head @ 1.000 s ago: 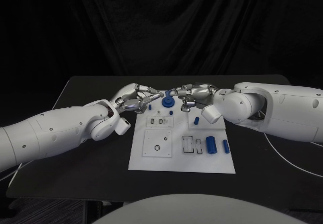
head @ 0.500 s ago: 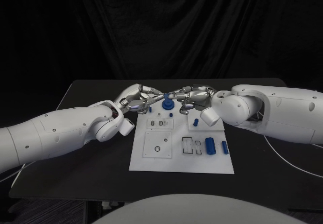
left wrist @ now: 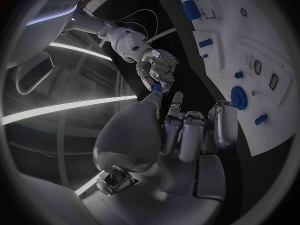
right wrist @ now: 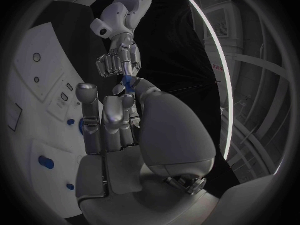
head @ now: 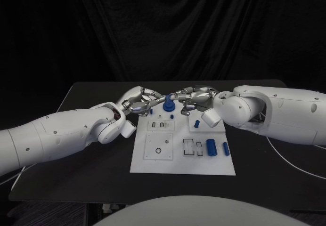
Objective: Assemble the parts on the task board
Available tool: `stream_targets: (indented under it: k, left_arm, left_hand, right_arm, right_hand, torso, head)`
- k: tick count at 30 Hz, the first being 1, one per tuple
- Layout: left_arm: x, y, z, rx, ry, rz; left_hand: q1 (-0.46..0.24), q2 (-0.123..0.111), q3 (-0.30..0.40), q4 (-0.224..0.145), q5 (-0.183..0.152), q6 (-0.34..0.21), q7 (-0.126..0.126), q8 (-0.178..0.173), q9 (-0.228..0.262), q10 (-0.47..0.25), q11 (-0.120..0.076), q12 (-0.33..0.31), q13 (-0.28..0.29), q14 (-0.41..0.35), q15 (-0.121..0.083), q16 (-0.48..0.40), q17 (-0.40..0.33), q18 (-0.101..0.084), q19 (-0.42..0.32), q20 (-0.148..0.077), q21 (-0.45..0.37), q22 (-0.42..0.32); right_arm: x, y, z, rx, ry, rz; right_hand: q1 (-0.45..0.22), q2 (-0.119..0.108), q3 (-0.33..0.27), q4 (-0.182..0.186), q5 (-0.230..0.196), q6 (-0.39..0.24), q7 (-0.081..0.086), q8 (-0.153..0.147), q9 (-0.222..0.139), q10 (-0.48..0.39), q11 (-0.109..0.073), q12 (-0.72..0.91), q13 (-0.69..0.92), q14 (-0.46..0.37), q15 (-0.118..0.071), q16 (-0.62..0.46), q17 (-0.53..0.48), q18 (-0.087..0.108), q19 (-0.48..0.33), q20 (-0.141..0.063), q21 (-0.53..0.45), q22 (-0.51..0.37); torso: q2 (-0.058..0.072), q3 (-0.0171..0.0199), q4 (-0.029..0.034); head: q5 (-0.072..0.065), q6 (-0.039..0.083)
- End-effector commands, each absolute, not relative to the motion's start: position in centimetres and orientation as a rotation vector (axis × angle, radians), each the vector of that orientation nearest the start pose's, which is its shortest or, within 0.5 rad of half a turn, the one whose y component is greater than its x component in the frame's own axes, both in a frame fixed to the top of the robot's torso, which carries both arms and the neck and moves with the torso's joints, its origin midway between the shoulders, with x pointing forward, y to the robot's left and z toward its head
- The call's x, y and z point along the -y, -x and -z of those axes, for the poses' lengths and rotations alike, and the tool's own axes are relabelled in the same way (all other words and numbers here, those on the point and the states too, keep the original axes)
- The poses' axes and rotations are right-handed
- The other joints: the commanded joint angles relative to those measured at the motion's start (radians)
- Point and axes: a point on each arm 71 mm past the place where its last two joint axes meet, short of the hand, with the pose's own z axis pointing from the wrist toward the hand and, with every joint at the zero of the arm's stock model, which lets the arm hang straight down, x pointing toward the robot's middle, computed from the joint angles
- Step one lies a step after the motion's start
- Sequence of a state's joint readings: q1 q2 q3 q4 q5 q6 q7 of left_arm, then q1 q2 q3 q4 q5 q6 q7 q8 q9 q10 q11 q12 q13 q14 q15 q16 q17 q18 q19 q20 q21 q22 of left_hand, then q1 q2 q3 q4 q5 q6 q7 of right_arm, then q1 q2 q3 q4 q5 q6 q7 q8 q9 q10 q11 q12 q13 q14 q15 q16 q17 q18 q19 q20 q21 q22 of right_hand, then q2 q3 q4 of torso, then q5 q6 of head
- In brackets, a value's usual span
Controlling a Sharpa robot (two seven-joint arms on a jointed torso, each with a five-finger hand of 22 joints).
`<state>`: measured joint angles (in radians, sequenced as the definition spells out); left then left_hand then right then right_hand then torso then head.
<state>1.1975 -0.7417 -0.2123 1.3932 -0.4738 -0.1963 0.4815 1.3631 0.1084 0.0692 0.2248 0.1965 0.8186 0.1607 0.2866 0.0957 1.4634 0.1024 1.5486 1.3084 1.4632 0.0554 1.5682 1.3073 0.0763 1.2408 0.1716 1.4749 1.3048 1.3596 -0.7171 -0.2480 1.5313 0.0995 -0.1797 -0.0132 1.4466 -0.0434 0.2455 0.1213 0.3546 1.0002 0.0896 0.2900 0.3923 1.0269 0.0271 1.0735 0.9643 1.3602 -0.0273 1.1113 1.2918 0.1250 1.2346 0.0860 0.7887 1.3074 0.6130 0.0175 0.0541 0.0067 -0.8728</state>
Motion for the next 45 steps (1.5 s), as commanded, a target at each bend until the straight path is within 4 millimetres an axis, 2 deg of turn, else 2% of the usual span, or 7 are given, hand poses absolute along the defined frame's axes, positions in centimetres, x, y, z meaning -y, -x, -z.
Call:
stream_targets:
  k: [1, 12, 20, 26, 32, 39, 45]
  left_arm:
    - [-17.50, -47.44, 23.69, -1.712, 0.490, 1.503]
    - [-17.22, -47.37, 23.62, -1.705, 0.479, 1.526]
    - [-17.15, -47.42, 23.69, -1.709, 0.478, 1.528]
    - [-17.05, -47.46, 23.78, -1.720, 0.480, 1.527]
    - [-16.82, -47.44, 23.89, -1.739, 0.481, 1.533]
    - [-16.73, -47.43, 24.01, -1.756, 0.483, 1.535]
    - [-16.69, -47.42, 24.08, -1.767, 0.483, 1.538]
  left_hand:
    - [0.010, -0.001, -0.006, 0.000, 0.006, 0.007, 0.002, 0.008, 0.002, 0.078, -0.008, 0.001, 0.245, 0.108, -0.005, 0.003, 0.263, -0.006, 0.001, -0.004, 0.002, -0.001]
    - [0.012, 0.000, -0.006, -0.002, 0.009, 0.007, 0.001, 0.010, 0.003, 0.076, -0.009, -0.001, 0.244, 0.108, -0.006, 0.003, 0.263, -0.006, 0.002, -0.005, 0.002, -0.001]
    - [0.008, 0.000, -0.009, 0.002, 0.009, 0.004, 0.002, 0.013, 0.005, 0.072, -0.009, -0.004, 0.241, 0.108, -0.006, 0.003, 0.263, -0.005, -0.001, -0.006, 0.001, -0.003]
    - [0.000, 0.001, -0.015, 0.009, 0.006, -0.002, 0.003, 0.016, 0.006, 0.069, -0.008, -0.006, 0.240, 0.108, -0.007, 0.003, 0.263, -0.005, -0.003, -0.007, -0.001, -0.005]
    - [-0.001, 0.006, -0.016, 0.012, 0.013, -0.007, 0.002, 0.019, 0.007, 0.064, -0.008, -0.010, 0.237, 0.108, -0.006, 0.003, 0.263, -0.005, -0.005, -0.007, -0.002, -0.006]
    - [0.008, 0.013, -0.013, 0.009, 0.043, -0.010, 0.000, 0.030, 0.012, 0.062, -0.010, -0.012, 0.236, 0.108, -0.008, 0.003, 0.263, -0.005, -0.006, -0.008, -0.003, -0.006]
    - [0.005, 0.010, -0.017, 0.011, 0.036, -0.012, 0.001, 0.035, 0.014, 0.061, -0.010, -0.012, 0.236, 0.108, -0.008, 0.003, 0.263, -0.005, -0.007, -0.009, -0.004, -0.006]
  right_arm:
    - [13.75, -47.12, 20.58, -2.049, -1.215, -1.398]
    - [13.64, -47.21, 20.77, -2.054, -1.207, -1.342]
    - [13.48, -47.04, 20.93, -2.078, -1.209, -1.327]
    - [13.41, -46.95, 21.04, -2.097, -1.211, -1.319]
    - [13.30, -46.91, 21.10, -2.113, -1.210, -1.318]
    - [13.10, -46.85, 21.13, -2.127, -1.205, -1.323]
    - [12.96, -46.93, 21.15, -2.127, -1.204, -1.320]
  right_hand:
    - [0.004, 0.010, -0.003, 0.001, -0.004, -0.005, -0.001, 0.003, 0.112, -0.005, -0.002, -0.005, -0.001, -0.009, 0.001, -0.006, -0.001, 0.015, -0.008, -0.002, -0.007, 0.072]
    - [0.006, 0.013, -0.003, 0.001, -0.004, -0.008, -0.001, 0.005, 0.113, -0.011, -0.001, -0.009, -0.007, -0.012, 0.001, -0.011, -0.005, 0.017, -0.014, -0.002, -0.021, 0.069]
    - [0.014, 0.014, -0.002, -0.002, 0.000, -0.012, 0.001, 0.011, 0.115, -0.019, -0.001, -0.011, -0.013, -0.015, 0.001, -0.014, -0.007, 0.019, -0.018, -0.002, -0.032, 0.066]
    - [0.019, 0.014, -0.003, -0.004, 0.006, -0.015, 0.002, 0.016, 0.117, -0.024, 0.000, -0.013, -0.017, -0.017, 0.001, -0.018, -0.009, 0.021, -0.021, -0.001, -0.039, 0.064]
    - [0.018, 0.014, -0.004, -0.003, 0.006, -0.016, 0.003, 0.017, 0.118, -0.026, 0.001, -0.014, -0.019, -0.018, 0.002, -0.020, -0.011, 0.021, -0.023, -0.001, -0.042, 0.063]
    - [0.018, 0.014, -0.005, -0.002, 0.005, -0.018, 0.003, 0.018, 0.118, -0.030, 0.001, -0.017, -0.023, -0.020, 0.002, -0.024, -0.013, 0.022, -0.025, -0.001, -0.048, 0.061]
    - [0.019, 0.017, -0.005, -0.001, 0.001, -0.021, 0.003, 0.022, 0.120, -0.036, 0.002, -0.019, -0.028, -0.024, 0.003, -0.029, -0.016, 0.022, -0.027, 0.000, -0.052, 0.060]
  torso:
    - [-0.002, 0.0007, -0.0008]
    - [-0.003, 0.0017, -0.0003]
    - [-0.003, -0.0003, 0.0006]
    - [-0.004, -0.0002, -0.0001]
    - [-0.005, 0.0014, -0.0006]
    - [-0.006, 0.0018, -0.0012]
    - [-0.006, 0.0019, -0.0009]
  head:
    - [-0.002, 0.000]
    - [-0.006, 0.000]
    - [-0.009, 0.000]
    - [-0.006, 0.000]
    - [-0.007, 0.000]
    - [-0.007, 0.000]
    - [-0.010, 0.000]
